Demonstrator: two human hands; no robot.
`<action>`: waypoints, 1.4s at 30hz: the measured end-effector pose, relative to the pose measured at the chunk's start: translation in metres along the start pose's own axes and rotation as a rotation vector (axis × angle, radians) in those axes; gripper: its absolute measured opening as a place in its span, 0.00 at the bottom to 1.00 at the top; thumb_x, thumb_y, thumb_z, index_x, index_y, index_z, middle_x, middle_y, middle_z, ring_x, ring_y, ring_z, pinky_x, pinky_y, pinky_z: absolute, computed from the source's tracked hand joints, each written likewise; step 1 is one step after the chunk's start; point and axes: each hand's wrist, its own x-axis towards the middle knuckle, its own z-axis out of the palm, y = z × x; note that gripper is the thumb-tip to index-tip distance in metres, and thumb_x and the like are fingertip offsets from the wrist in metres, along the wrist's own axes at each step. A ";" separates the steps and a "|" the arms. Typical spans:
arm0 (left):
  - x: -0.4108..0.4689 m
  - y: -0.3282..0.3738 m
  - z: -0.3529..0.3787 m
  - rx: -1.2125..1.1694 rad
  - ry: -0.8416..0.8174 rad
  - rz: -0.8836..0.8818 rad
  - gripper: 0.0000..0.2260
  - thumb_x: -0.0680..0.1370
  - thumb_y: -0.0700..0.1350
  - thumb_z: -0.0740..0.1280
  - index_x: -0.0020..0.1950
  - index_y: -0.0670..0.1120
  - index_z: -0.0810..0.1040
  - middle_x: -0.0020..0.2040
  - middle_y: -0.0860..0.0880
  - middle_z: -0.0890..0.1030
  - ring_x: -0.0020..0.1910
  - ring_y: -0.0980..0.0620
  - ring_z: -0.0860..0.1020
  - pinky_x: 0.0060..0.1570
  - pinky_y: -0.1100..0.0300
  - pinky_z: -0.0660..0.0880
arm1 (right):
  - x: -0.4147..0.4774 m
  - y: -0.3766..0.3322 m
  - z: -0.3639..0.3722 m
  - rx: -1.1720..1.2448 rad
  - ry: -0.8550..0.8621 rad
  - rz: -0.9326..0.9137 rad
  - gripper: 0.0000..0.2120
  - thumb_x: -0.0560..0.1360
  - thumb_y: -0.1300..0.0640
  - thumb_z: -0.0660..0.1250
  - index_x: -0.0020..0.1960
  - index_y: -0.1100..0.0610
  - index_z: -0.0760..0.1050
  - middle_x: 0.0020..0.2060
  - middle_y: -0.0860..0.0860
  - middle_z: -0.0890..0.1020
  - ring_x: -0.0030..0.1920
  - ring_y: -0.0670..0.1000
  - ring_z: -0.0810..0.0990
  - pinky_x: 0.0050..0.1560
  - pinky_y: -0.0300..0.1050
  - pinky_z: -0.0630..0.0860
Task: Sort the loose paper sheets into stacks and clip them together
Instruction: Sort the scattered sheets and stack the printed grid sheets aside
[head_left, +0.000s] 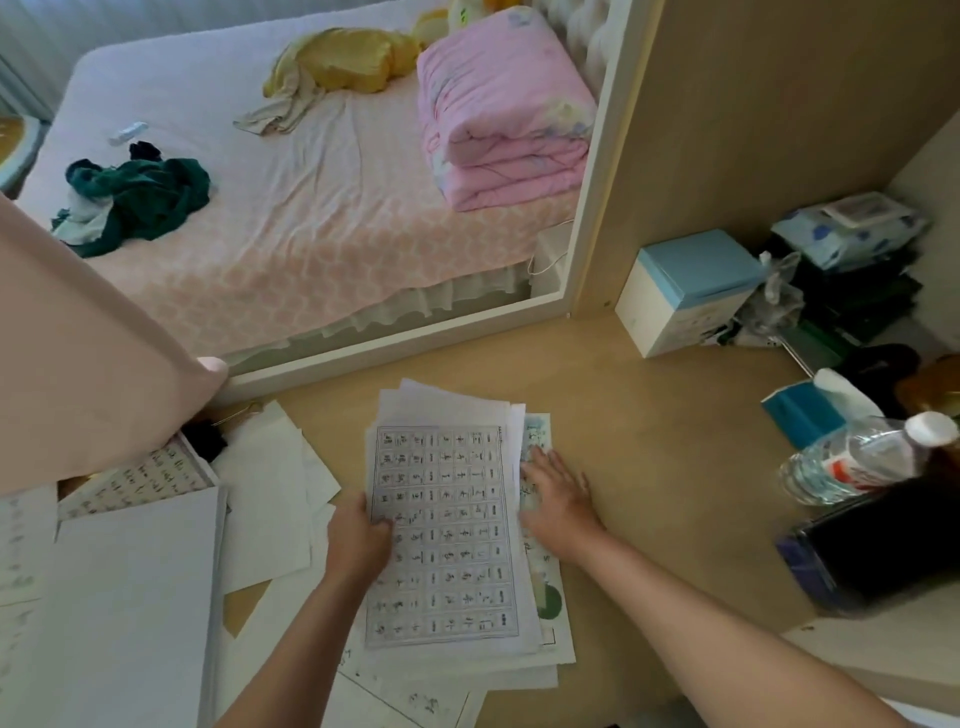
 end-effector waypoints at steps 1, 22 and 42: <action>0.000 0.000 0.006 0.057 0.016 -0.002 0.11 0.75 0.42 0.67 0.57 0.47 0.77 0.56 0.45 0.78 0.56 0.40 0.77 0.58 0.44 0.76 | 0.000 -0.003 0.001 0.144 0.105 0.053 0.32 0.76 0.59 0.64 0.78 0.49 0.59 0.80 0.48 0.55 0.80 0.50 0.50 0.79 0.53 0.48; -0.024 -0.019 0.000 0.206 -0.060 0.165 0.16 0.80 0.42 0.64 0.68 0.47 0.73 0.62 0.48 0.76 0.61 0.48 0.74 0.57 0.54 0.74 | -0.012 0.025 -0.044 0.551 0.263 0.458 0.05 0.79 0.57 0.66 0.54 0.56 0.78 0.48 0.50 0.83 0.49 0.55 0.82 0.54 0.52 0.80; -0.054 -0.026 0.021 0.143 -0.146 0.044 0.17 0.77 0.47 0.69 0.64 0.47 0.76 0.56 0.49 0.77 0.53 0.49 0.77 0.54 0.56 0.76 | -0.040 -0.030 0.015 0.480 0.111 0.635 0.11 0.69 0.62 0.69 0.51 0.56 0.74 0.42 0.51 0.82 0.38 0.51 0.81 0.37 0.43 0.77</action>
